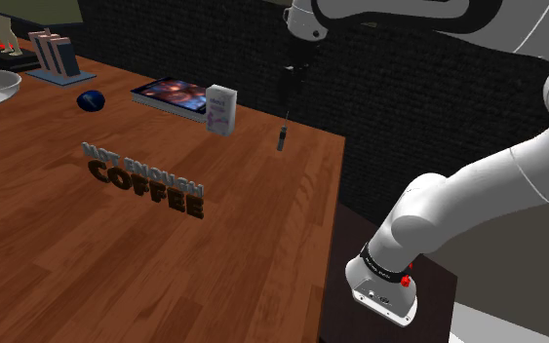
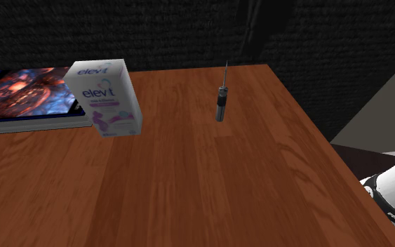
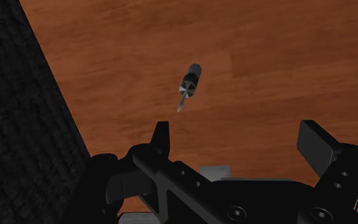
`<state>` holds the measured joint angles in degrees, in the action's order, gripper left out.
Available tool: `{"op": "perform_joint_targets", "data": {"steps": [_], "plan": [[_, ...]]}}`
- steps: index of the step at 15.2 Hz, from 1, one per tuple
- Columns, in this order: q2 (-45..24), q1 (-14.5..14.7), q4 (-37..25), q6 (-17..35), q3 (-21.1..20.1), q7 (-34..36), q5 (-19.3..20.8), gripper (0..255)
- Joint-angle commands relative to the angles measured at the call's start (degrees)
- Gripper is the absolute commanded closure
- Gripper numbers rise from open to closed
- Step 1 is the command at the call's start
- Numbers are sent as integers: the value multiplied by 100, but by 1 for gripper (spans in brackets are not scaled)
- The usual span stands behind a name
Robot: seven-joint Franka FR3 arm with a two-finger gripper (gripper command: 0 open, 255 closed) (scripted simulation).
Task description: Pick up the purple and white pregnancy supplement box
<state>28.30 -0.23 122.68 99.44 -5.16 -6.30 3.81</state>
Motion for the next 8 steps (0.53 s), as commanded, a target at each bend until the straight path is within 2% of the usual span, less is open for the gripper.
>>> {"op": "perform_joint_targets", "data": {"steps": [1,8], "plan": [[-530,-22,-344,118,-26,93,-35,0],[-2266,-62,-1848,129,-77,356,-125,0]]}}
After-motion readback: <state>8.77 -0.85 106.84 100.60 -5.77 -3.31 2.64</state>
